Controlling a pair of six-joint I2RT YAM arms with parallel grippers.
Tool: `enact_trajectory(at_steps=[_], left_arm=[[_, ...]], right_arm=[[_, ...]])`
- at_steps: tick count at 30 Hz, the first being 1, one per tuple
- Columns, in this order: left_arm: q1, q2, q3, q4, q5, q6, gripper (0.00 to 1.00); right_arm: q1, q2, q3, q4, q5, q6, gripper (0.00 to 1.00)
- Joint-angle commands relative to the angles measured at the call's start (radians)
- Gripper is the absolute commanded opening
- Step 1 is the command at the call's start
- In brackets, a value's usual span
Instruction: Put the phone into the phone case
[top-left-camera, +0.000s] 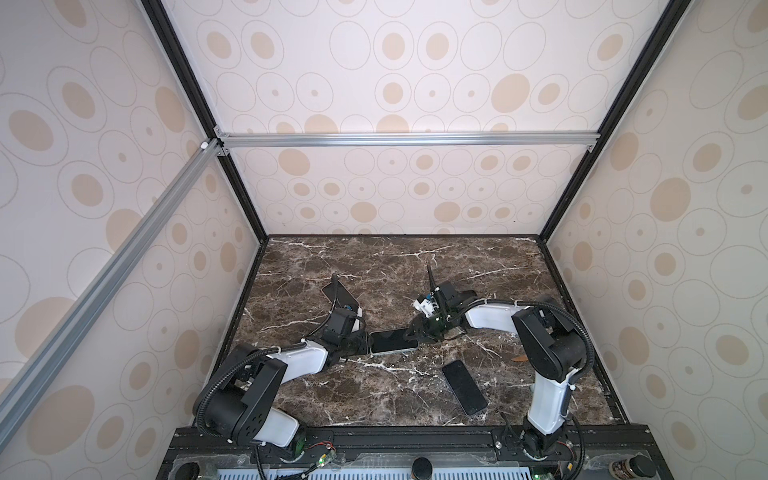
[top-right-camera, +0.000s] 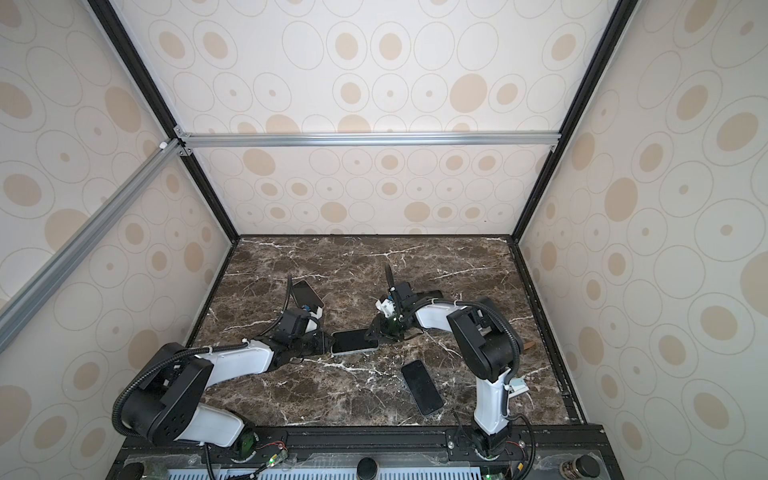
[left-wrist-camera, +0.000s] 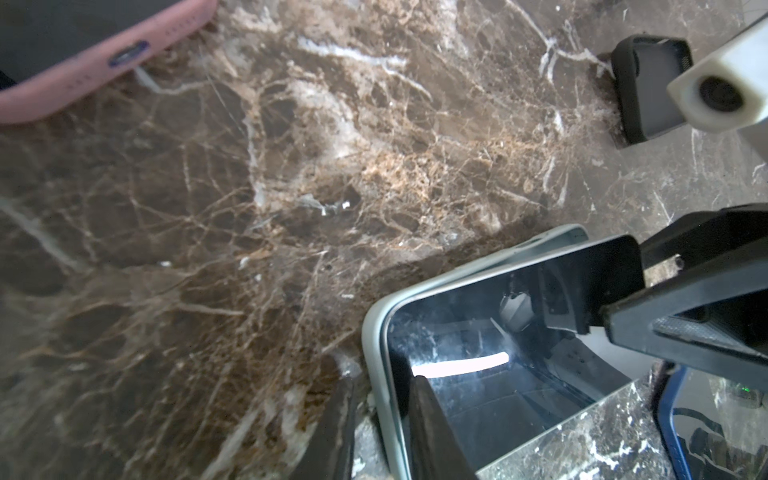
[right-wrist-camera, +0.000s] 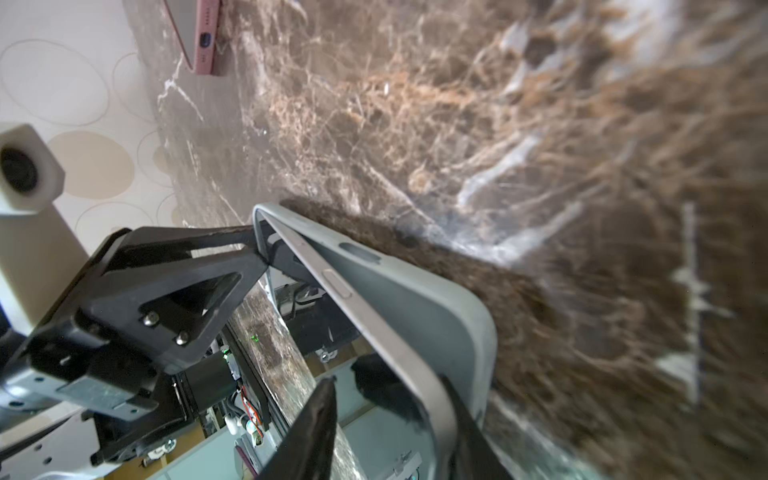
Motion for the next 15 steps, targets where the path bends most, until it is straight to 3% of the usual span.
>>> enact_trajectory(at_steps=[1, 10, 15], left_arm=[[-0.004, 0.037, -0.033, -0.161, -0.038, 0.023, 0.24], [-0.005, 0.041, -0.038, -0.146, -0.016, 0.024, 0.23], [-0.004, 0.045, -0.04, -0.138, -0.004, 0.021, 0.21]], right_arm=[[0.004, -0.025, 0.042, -0.104, 0.042, -0.043, 0.42], [0.003, -0.03, 0.086, -0.195, 0.076, -0.095, 0.41], [0.008, -0.026, 0.096, -0.208, 0.07, -0.104, 0.31]])
